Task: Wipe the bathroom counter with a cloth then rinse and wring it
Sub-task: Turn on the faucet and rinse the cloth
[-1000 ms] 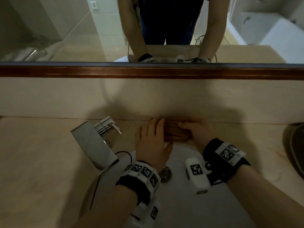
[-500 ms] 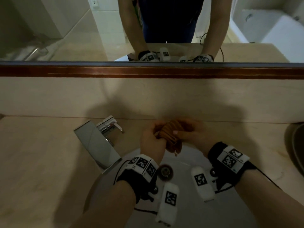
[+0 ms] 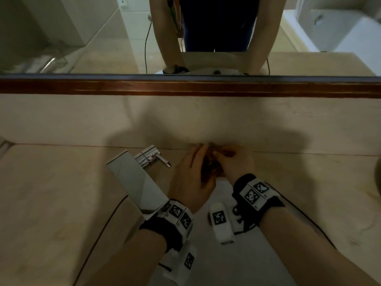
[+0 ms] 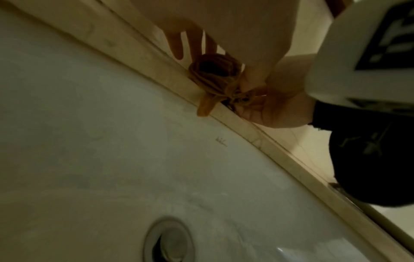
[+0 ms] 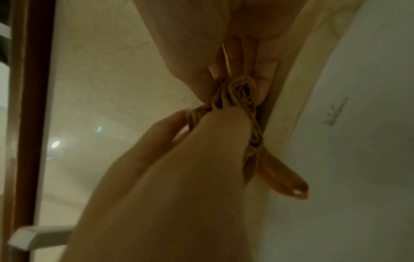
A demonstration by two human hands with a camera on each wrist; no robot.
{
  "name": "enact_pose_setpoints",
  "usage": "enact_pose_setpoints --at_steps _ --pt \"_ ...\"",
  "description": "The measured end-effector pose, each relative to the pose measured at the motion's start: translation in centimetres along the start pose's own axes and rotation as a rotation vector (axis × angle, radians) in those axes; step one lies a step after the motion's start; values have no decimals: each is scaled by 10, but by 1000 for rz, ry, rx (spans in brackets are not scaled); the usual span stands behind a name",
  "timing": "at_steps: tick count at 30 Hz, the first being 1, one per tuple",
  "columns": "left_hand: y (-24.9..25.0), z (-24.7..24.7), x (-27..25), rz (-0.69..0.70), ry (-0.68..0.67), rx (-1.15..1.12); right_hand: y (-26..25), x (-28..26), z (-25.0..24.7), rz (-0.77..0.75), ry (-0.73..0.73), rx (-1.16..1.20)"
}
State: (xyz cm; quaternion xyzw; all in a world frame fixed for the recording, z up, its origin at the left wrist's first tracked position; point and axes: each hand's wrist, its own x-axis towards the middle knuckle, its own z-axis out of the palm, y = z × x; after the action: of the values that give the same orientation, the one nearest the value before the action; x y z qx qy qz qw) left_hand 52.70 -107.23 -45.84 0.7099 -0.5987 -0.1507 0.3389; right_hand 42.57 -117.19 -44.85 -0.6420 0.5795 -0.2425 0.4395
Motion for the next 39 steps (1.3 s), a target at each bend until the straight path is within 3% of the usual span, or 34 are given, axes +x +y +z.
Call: enact_pose_setpoints --at_steps 2,4,10,16,20,25,32,39 --pt "-5 2 2 36 -1 41 -2 -1 1 -3 2 -31" --pt "-11 1 0 -16 -9 50 -2 -5 -7 -46 43 -84" --pt "-30 -1 -9 13 -94 296 0 -21 -19 -436 -45 -573" --pt "-33 -5 -10 15 -190 324 -1 -39 -4 -445 -49 -923" --pt "-41 1 -8 61 -102 344 0 -41 6 -371 -68 -949" --pt "-41 -9 -8 29 -133 435 -7 -45 29 -517 -130 -912" --pt "-39 -7 -11 10 -156 435 -2 -28 -11 -394 -93 -909" --pt "-33 -12 -8 19 -158 468 -21 -28 18 -532 -167 -959"
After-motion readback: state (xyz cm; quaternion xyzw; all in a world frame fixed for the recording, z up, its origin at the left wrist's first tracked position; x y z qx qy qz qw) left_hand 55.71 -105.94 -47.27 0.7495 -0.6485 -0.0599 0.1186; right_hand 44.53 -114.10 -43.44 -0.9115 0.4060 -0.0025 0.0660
